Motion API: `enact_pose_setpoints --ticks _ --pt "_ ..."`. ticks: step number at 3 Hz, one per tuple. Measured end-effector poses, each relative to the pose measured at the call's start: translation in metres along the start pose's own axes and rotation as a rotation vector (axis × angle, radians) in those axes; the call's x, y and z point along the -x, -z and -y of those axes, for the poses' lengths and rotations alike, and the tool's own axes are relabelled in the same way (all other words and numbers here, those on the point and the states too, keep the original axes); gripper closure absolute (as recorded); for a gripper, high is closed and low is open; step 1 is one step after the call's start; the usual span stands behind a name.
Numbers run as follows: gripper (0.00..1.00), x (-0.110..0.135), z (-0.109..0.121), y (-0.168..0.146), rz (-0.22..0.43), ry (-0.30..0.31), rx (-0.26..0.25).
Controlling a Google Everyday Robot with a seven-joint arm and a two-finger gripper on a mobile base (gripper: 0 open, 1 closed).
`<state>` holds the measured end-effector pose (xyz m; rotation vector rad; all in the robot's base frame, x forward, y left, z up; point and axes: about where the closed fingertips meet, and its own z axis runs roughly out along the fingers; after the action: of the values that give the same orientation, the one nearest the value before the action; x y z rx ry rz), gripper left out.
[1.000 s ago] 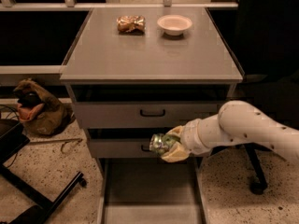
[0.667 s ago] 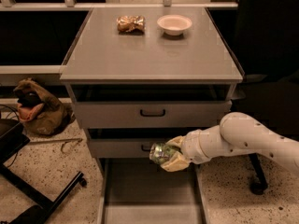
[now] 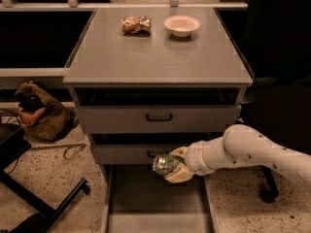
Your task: Place green can into bottom drawer
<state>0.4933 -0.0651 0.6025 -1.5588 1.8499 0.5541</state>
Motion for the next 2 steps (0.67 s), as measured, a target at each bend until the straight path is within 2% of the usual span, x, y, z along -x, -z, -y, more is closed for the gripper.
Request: enact_pose_setpoints --ticks 1,2 --pt "1.00 -0.021 -0.005 -0.041 0.038 0.020 0.002" --pt "1.00 -0.053 -0.028 -0.112 0.086 -0.009 0.060"
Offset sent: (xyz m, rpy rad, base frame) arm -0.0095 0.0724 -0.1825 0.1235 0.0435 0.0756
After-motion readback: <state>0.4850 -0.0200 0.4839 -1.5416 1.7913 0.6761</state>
